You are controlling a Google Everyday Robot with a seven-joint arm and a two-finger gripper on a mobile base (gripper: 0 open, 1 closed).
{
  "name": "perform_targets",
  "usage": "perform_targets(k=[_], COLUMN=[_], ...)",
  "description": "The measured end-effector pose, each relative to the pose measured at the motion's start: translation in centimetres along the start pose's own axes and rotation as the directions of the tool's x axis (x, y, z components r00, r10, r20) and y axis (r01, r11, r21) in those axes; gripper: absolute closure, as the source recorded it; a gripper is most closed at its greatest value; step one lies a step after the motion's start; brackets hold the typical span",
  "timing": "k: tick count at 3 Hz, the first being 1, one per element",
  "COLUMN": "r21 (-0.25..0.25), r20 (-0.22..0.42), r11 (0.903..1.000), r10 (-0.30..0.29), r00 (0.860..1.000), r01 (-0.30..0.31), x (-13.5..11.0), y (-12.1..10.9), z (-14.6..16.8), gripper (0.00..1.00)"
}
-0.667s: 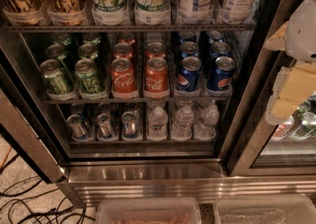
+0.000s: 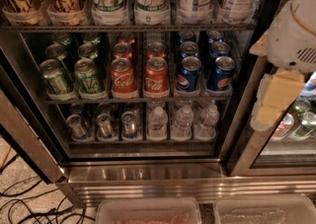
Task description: Pick orange can from top shelf of fridge
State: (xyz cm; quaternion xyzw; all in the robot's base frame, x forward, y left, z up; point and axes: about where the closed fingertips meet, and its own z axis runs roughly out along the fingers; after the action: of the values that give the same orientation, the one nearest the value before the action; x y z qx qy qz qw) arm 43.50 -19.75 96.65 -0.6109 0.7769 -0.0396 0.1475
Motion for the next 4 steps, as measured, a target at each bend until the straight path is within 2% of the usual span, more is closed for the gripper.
perform_targets(k=[1,2,3,4], r21=[-0.01,-0.019,-0.005,0.04], r20=[0.002,0.086,0.229,0.346], r11=[0.9999,0.9994,0.9957,0.9907], r10=[-0.013,0.032,0.091,0.109], r00=[1.0,0.996,0.969,0.932], r01=[0.013,-0.03,-0.092,-0.13], x=[-2.6,-4.6,-4.9,-4.0], y=[2.4,5.1,7.4,9.4], z=[1.2,2.1,2.9,4.8], gripper=[0.0,0.0,0.0,0.0])
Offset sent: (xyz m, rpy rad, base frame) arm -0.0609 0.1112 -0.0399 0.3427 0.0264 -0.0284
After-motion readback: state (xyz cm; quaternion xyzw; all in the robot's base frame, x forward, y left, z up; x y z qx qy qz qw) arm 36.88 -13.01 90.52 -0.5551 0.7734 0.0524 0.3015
